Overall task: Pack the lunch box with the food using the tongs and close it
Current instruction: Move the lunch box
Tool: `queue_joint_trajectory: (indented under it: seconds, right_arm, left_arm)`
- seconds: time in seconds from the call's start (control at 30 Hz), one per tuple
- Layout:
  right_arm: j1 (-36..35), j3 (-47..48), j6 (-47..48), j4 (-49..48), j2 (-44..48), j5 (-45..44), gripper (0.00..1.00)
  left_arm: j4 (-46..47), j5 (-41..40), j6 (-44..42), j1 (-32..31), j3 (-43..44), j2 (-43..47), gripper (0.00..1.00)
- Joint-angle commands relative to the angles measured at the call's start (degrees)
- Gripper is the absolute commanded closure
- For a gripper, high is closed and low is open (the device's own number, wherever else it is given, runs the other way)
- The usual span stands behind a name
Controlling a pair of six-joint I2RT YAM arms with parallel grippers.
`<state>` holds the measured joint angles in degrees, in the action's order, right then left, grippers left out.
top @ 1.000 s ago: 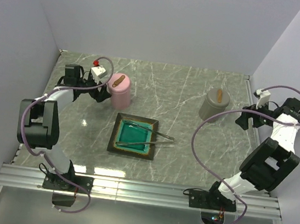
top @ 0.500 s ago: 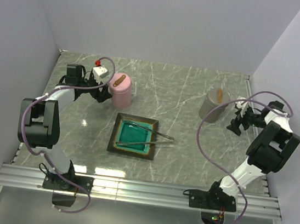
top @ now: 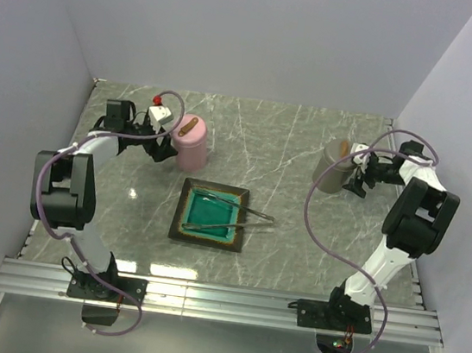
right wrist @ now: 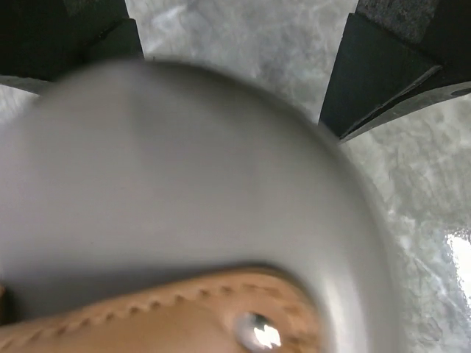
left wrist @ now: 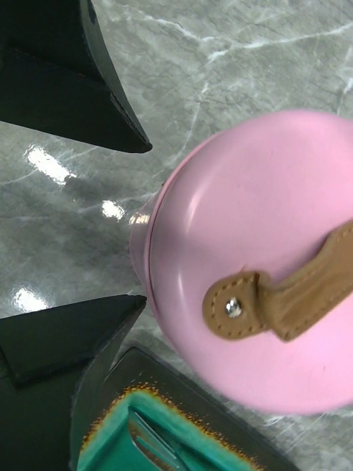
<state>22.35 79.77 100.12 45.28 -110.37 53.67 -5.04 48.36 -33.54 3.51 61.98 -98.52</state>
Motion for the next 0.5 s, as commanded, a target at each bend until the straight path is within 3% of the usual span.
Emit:
queue_joint_trajectory:
  seconds: [0.0,0.47]
  right_arm:
    - [-1.42,2.85,1.66,1.57,-1.16,1.00,0.06]
    - [-10.03,6.45,-2.29,0.69,-3.28,1.53,0.11]
  left_arm:
    - [-1.98,4.55,-5.73,-0.43,2.71,-0.70,0.16]
    - [-10.78,5.43,-17.52,-5.70,10.44,-6.50,0.18]
